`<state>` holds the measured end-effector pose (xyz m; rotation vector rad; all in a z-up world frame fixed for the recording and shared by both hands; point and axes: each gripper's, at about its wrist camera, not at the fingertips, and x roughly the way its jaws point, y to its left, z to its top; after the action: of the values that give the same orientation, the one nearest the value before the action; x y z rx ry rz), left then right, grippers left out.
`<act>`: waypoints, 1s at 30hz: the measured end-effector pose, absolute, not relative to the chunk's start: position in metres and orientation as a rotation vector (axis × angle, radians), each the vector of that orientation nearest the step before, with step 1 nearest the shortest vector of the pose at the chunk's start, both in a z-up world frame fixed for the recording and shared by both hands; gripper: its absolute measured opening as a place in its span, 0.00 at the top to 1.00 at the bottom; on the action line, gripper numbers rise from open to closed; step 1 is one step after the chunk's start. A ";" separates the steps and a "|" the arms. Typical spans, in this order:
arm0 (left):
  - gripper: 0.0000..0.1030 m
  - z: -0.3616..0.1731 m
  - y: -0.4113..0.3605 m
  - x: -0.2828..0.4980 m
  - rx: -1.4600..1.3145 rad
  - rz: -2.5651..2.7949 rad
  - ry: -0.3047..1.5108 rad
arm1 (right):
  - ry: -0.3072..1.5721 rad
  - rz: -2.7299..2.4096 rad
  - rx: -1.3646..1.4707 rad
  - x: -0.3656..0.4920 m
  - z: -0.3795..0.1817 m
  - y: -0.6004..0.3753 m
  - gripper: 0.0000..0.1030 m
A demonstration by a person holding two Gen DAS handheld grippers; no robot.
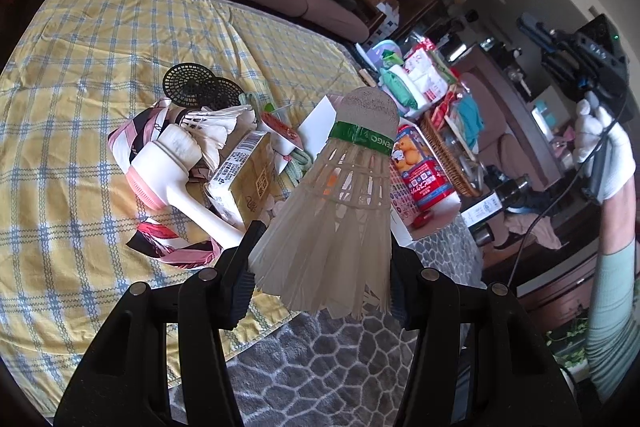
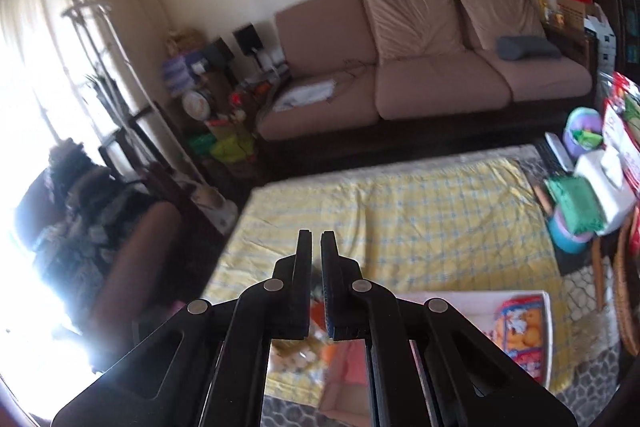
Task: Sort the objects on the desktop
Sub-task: 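Release the towel in the box and withdraw the right gripper, then carry the white shuttlecock with the left gripper into the box and release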
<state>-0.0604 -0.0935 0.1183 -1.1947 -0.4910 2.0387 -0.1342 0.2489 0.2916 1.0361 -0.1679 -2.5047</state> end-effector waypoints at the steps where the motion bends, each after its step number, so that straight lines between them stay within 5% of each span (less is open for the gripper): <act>1: 0.51 0.119 -0.094 -0.060 -1.191 2.037 -0.492 | -0.126 -2.521 1.086 -0.136 0.278 0.247 0.95; 4: 0.51 0.121 -0.093 -0.058 -1.180 2.025 -0.499 | -0.078 -2.529 1.264 -0.140 0.224 0.251 0.93; 8: 0.51 0.130 -0.076 -0.058 -1.177 1.995 -0.493 | -0.275 -2.538 1.295 -0.118 0.179 0.282 0.88; 10: 0.51 0.137 -0.058 -0.059 -1.181 1.984 -0.460 | -0.331 -2.557 1.287 -0.107 0.169 0.294 0.59; 11: 0.51 0.141 -0.047 -0.060 -1.187 1.975 -0.447 | -0.362 -2.559 1.279 -0.102 0.165 0.300 0.55; 25: 0.47 0.128 0.142 -0.127 -1.457 1.735 -0.674 | -0.353 -2.641 1.042 -0.047 0.207 0.368 0.44; 30: 0.10 0.077 0.175 -0.157 -1.605 1.638 -0.910 | -0.344 -2.653 1.108 -0.043 0.192 0.387 0.44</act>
<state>-0.1567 0.1752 0.0771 -1.6054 -0.9098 1.6378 -0.0434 0.3866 0.1920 1.1079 -0.3436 -2.6534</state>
